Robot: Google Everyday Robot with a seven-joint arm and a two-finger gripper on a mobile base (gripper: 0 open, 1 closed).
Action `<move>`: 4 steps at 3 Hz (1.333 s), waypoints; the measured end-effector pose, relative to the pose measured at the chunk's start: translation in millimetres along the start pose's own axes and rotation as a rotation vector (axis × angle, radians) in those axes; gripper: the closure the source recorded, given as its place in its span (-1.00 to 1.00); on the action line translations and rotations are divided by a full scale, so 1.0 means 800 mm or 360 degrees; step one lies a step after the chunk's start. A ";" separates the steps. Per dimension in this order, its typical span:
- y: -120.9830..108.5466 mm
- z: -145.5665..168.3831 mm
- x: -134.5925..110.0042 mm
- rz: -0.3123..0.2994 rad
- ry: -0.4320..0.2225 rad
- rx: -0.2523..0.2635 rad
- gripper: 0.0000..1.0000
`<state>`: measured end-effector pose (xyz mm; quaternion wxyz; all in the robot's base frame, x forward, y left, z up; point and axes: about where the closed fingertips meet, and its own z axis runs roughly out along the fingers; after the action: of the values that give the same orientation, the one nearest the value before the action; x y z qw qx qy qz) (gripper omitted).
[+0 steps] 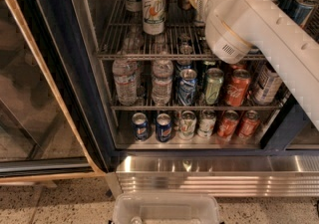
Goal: Pick redbull can from top shelf of fridge
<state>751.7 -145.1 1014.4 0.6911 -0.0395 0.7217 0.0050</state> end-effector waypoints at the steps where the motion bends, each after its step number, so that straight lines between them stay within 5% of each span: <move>1: 0.017 -0.012 0.008 -0.0011 0.0043 -0.0074 1.00; 4: 0.023 -0.071 0.010 0.0039 0.0077 -0.0036 1.00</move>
Offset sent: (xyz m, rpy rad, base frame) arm -0.0096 0.0100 -0.0045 -0.0096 0.0221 0.0377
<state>693.4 -130.9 1007.8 0.6729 -0.0387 0.7385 0.0206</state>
